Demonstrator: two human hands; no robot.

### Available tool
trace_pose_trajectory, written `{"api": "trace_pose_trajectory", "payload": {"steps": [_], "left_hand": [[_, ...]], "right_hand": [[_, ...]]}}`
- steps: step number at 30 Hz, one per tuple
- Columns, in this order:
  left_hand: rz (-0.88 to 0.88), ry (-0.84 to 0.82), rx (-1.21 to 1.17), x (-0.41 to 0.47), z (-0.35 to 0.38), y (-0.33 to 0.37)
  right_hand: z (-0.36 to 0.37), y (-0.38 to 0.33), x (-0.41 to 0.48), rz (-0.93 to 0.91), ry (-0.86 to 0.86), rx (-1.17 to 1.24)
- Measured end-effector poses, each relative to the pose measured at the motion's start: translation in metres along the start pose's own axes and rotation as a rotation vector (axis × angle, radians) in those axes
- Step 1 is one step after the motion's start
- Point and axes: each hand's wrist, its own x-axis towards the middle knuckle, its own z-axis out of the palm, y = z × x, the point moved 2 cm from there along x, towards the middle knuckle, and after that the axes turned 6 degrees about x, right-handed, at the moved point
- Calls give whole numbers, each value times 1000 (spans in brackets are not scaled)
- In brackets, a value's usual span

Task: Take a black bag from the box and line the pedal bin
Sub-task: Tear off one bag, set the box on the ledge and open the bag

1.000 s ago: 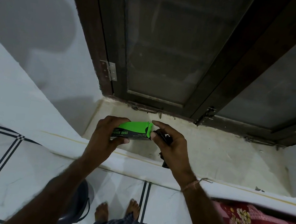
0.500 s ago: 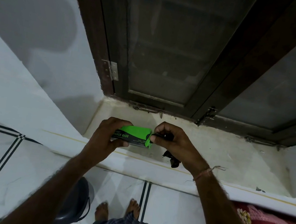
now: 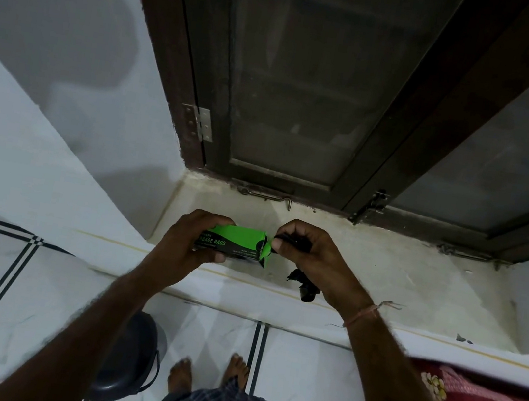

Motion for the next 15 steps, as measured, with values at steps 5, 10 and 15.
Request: {"api": "trace_pose_trajectory", "payload": {"steps": [5, 10, 15], "left_hand": [[9, 10, 6, 0, 2, 2], [-10, 32, 30, 0, 6, 1], [-35, 53, 22, 0, 10, 0]], "right_hand": [[9, 7, 1, -44, 52, -25], [17, 18, 1, -43, 152, 46], [22, 26, 2, -10, 236, 143]]}}
